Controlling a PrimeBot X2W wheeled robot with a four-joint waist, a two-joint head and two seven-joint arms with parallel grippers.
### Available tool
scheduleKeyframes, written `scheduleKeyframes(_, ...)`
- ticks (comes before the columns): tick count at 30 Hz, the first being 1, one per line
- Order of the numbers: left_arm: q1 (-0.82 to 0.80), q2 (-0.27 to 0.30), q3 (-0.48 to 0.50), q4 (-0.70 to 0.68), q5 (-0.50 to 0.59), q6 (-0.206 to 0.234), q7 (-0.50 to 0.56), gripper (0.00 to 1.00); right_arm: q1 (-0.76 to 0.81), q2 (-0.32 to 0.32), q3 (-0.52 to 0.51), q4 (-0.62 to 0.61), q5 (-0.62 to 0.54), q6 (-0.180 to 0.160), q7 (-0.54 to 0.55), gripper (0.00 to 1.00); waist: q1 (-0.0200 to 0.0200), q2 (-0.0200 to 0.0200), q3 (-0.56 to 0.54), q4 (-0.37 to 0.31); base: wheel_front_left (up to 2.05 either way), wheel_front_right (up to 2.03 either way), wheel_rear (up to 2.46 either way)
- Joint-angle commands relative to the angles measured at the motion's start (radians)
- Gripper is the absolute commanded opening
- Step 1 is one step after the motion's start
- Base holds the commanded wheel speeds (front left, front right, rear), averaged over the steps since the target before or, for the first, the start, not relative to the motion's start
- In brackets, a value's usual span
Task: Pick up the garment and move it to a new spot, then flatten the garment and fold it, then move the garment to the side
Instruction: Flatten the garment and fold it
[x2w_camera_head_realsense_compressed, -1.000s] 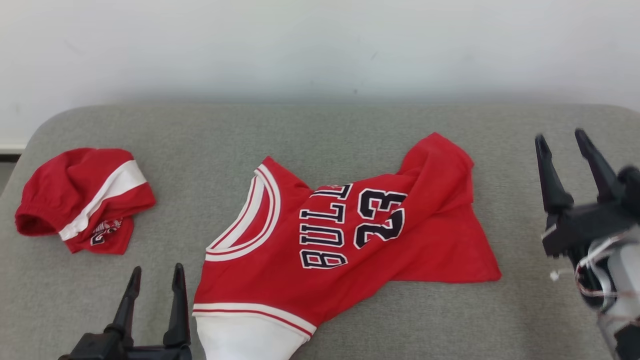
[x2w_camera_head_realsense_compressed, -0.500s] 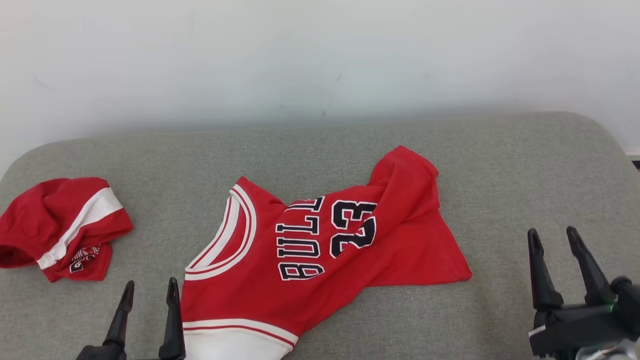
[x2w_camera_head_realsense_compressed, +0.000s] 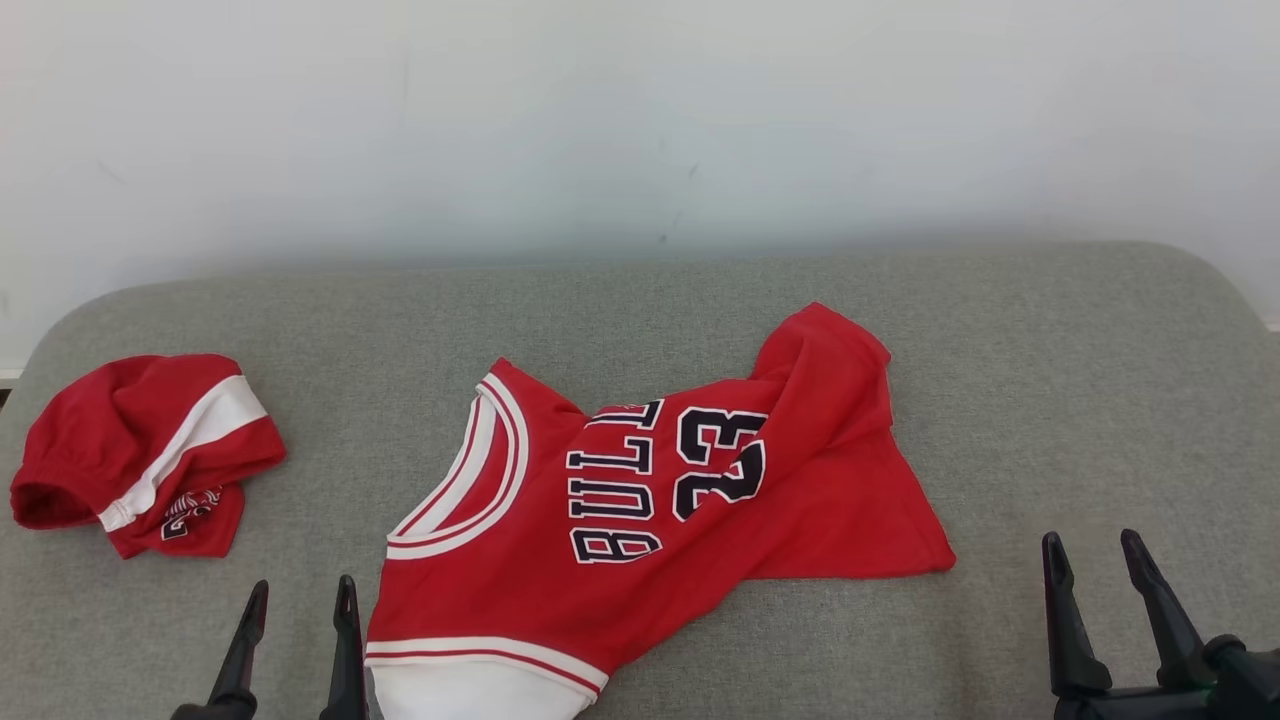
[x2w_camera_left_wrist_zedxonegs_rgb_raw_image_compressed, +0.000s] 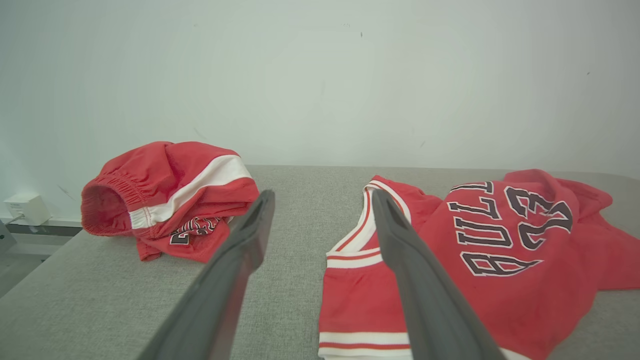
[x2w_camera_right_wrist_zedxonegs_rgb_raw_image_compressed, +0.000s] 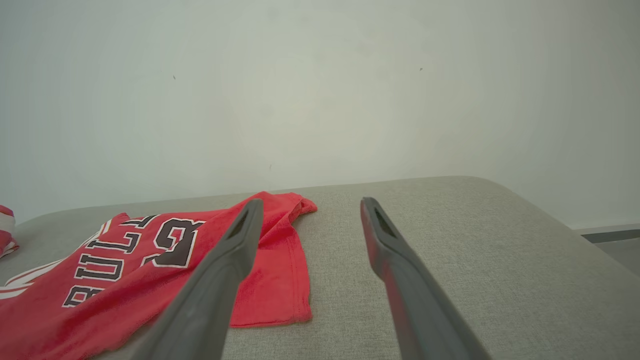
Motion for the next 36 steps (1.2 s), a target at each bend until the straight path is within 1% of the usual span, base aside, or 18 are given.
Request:
scheduleKeyframes(1, 0.014, 0.000, 0.004, 0.000, 0.010, 0.003, -0.003, 1.00, 0.015, 0.007, 0.001, -0.003, -0.008, -0.002, 0.000, 1.00, 0.0001, 0.0000, -0.001, 0.004, 0.00, 0.00, 0.00)
scheduleKeyframes(12, 0.023, 0.000, 0.006, 0.010, 0.015, -0.002, -0.003, 1.00, 0.031, 0.014, 0.009, 0.021, -0.004, -0.002, 0.000, 1.00, 0.0001, 0.0000, -0.002, 0.019, 0.00, 0.00, 0.00)
scheduleKeyframes(23, 0.027, 0.000, -0.001, 0.016, 0.008, 0.007, -0.003, 1.00, 0.015, 0.003, 0.021, 0.032, -0.012, -0.002, 0.000, 1.00, 0.0001, 0.0000, -0.001, 0.020, 0.00, 0.00, 0.00)
scheduleKeyframes(26, 0.031, 0.000, -0.012, 0.046, -0.011, 0.004, -0.003, 1.00, -0.003, -0.013, 0.049, 0.043, -0.010, -0.002, -0.001, 1.00, 0.0001, 0.0000, 0.003, 0.020, 0.00, 0.00, 0.00)
scheduleKeyframes(30, 0.027, 0.000, -0.059, 0.112, -0.016, -0.006, -0.003, 1.00, -0.043, -0.051, 0.087, 0.097, 0.004, -0.002, 0.000, 1.00, 0.0001, 0.0000, 0.019, 0.025, 0.00, 0.00, 0.00)
scheduleKeyframes(36, 0.013, 0.001, -0.111, 0.240, -0.064, -0.006, -0.003, 1.00, -0.133, -0.094, 0.132, 0.231, 0.025, -0.002, 0.000, 1.00, 0.0001, 0.0000, 0.045, 0.036, 0.00, 0.00, 0.00)
